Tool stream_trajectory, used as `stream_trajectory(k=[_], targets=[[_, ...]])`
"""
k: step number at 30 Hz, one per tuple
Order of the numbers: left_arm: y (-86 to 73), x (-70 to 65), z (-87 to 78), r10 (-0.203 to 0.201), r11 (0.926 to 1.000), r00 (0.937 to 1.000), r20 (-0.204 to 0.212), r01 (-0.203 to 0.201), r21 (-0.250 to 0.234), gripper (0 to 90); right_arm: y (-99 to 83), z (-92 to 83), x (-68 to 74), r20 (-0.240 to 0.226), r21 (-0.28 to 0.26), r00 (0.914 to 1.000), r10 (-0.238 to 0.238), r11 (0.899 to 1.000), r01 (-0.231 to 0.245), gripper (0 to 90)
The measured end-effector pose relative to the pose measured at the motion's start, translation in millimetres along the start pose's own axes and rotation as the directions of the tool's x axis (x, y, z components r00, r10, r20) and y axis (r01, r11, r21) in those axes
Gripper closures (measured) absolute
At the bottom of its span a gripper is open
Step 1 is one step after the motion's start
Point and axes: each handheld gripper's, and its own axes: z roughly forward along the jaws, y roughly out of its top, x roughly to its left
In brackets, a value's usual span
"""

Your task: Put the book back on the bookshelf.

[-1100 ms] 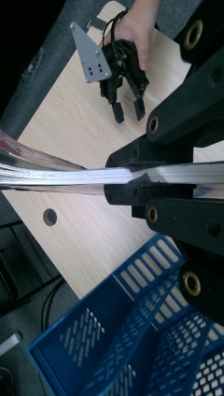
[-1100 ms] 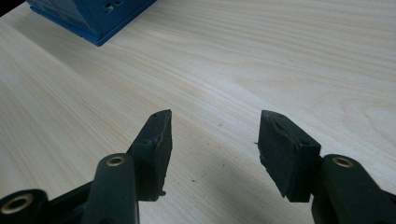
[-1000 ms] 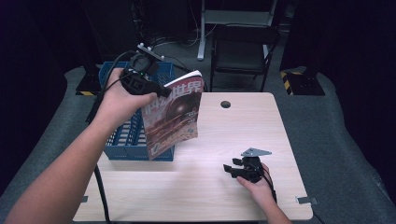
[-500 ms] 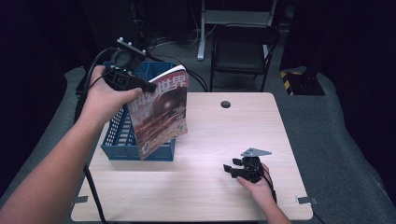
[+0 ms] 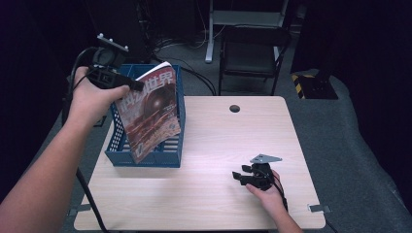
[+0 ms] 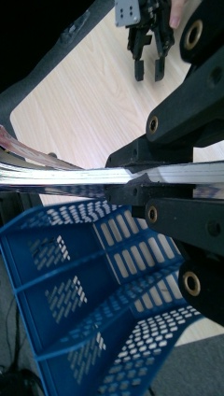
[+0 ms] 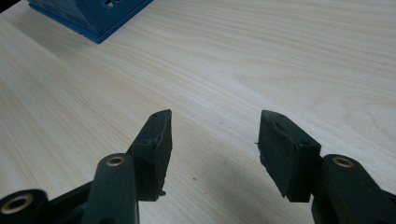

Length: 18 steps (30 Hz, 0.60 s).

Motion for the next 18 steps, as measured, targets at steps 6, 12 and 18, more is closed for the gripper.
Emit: stream_trajectory(k=[6, 12, 18], targets=[[-4.0, 16.5, -1.7, -0.044, 0.999, 0.9985, -0.033, 0.045, 0.007, 83.9, -0.3, 0.2, -0.1, 0.0, 0.0, 1.0, 0.0, 1.0, 0.0, 44.6], [-7.4, 28.7, -4.6, -0.077, 0.997, 0.9955, -0.056, 0.077, 0.006, 83.8, -0.4, 0.7, 0.0, 0.0, 0.006, 1.0, -0.003, 1.0, 0.003, 44.5], [-10.7, 39.5, -7.1, -0.101, 0.9947, 0.9925, -0.068, 0.102, 0.007, 83.9, -0.4, 0.7, -0.5, 0.0, 0.004, 1.0, -0.007, 1.0, 0.007, 44.5]])
